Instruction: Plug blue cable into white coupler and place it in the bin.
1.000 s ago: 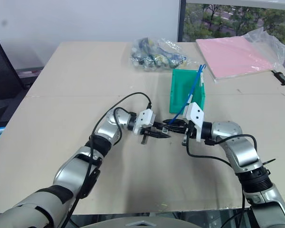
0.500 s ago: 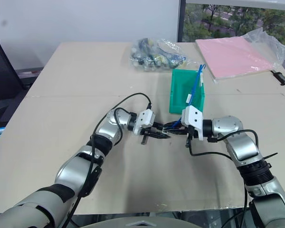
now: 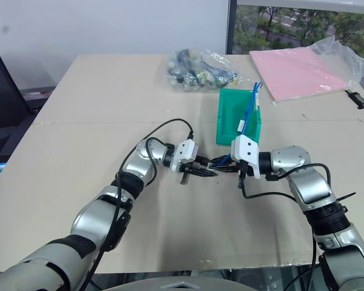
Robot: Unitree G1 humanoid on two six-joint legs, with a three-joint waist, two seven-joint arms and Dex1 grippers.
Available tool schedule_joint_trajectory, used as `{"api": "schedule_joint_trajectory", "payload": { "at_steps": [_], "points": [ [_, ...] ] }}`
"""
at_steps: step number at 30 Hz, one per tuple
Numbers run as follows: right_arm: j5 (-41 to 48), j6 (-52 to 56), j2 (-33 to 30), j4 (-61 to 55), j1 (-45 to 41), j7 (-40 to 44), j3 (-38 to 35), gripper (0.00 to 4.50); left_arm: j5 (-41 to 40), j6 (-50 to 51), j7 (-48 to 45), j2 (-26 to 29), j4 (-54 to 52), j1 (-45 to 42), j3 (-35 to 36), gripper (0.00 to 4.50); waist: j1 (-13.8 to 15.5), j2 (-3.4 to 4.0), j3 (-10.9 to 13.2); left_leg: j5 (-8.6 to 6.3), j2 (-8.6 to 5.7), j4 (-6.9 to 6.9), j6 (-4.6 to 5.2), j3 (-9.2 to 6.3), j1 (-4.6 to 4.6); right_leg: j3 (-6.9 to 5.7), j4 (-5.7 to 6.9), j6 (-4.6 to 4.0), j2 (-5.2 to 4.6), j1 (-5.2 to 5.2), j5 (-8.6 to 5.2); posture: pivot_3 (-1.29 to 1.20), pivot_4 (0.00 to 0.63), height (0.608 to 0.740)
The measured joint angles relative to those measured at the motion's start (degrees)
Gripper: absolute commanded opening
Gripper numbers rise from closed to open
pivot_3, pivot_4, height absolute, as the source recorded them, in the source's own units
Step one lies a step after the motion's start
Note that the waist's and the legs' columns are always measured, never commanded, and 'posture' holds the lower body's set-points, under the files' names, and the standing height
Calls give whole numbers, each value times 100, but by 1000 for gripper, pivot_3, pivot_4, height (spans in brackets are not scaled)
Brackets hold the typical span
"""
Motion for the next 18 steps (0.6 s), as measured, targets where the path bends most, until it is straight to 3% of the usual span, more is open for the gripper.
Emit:
{"api": "schedule_joint_trajectory", "payload": {
  "at_steps": [8, 18],
  "points": [
    [59, 326, 4, -142, 5, -101, -21, 0, 3, -9, 2, -9, 7, 3, 6, 565, 1, -1, -1, 0, 0, 1, 1, 0, 0, 0, 0, 0, 0, 1, 0, 0, 150, 728],
    [-83, -56, 552, 391, -191, -371, 90, 0, 36, -8, 65, -29, 30, 61, 49, 565, -7, -14, -43, -2, 0, 12, 2, -1, 1, 0, 8, 0, -1, 3, 0, 0, 150, 728]
  ]
}}
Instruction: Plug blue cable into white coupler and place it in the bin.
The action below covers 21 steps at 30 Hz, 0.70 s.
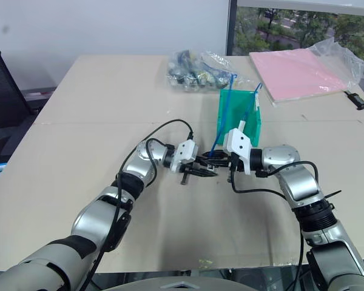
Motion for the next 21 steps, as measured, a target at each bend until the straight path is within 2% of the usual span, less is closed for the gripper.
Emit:
{"api": "schedule_joint_trajectory", "payload": {
  "at_steps": [8, 21],
  "points": [
    [-268, -458, -33, 276, -68, 131, 305, 0, 67, 44, 65, 4, -1, 58, 5, 565, -11, -4, -82, -3, 4, 0, 4, -5, 8, -1, 4, -1, 5, 3, -1, 0, 150, 728],
    [-142, -344, 15, 123, 144, -85, 346, 0, 104, 101, 65, -57, -25, 69, 12, 565, 14, 2, -93, -5, 0, 3, 7, -5, 4, -2, -1, -1, 0, 7, -1, 0, 150, 728]
  ]
}}
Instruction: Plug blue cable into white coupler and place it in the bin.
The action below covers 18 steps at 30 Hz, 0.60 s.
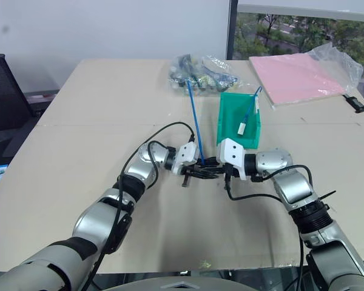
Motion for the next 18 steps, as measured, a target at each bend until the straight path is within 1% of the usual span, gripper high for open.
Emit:
{"api": "schedule_joint_trajectory", "payload": {
  "at_steps": [5, 10, 18],
  "points": [
    [489, 300, 184, -7, 232, -225, -407, 0, -6, 22, -1, 10, -52, 54, 48, 565, -4, 0, 0, -1, 0, 0, 1, 0, -1, -1, -2, 0, -1, 0, 0, 0, 150, 728],
    [828, 496, 212, -24, 472, -310, -766, 0, -12, 47, -6, 15, -64, 92, 120, 565, -24, 0, 0, -1, 3, 0, 2, -1, 1, 0, 0, 0, 2, 0, 0, 0, 150, 728],
    [800, 366, 131, 199, 602, -326, -966, 0, -13, 69, -38, 68, -64, 109, 183, 565, -93, 1, -1, -1, 5, 0, 2, -3, 4, 0, 5, -1, 5, 0, 0, 0, 150, 728]
  ]
}}
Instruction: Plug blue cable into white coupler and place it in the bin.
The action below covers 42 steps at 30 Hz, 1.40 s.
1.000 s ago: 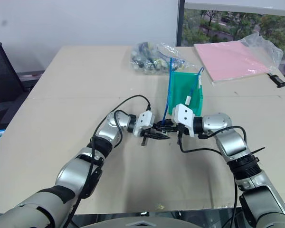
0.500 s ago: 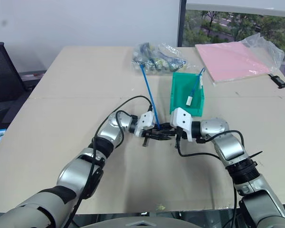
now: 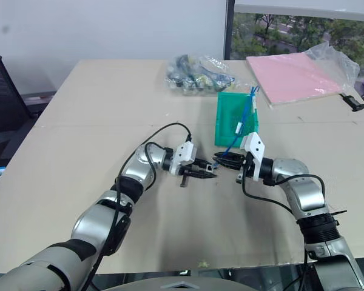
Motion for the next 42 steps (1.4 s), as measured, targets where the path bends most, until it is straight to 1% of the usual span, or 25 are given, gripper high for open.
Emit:
{"api": "schedule_joint_trajectory", "payload": {
  "at_steps": [3, 10, 21, 42],
  "points": [
    [50, 36, 171, -10, 21, -62, -31, 0, -1, 2, -57, 43, 0, 2, 36, 565, -55, 1, 0, 0, 0, 0, 0, -1, 2, 1, 6, 0, 0, 0, 0, 0, 150, 728],
    [254, 199, 353, -216, 10, -21, -14, 0, 0, 2, -74, 24, -22, 4, 36, 565, -45, 1, 1, 0, -1, 0, 0, -6, -5, 0, 4, 0, -1, -4, 0, 0, 150, 728],
    [380, 275, 433, -312, 86, 14, -10, 0, 1, 2, -198, -35, -86, 51, 30, 565, -42, 3, 4, 0, -2, 0, 0, -5, -9, 0, -1, 1, -3, -5, 0, 0, 150, 728],
    [362, 145, 187, -384, 224, 150, -11, 0, 1, 2, -224, -23, -100, 59, 28, 565, -40, 3, 5, 0, -2, 0, 0, -6, -10, -1, -1, 1, -3, -6, 0, 0, 150, 728]
  ]
}}
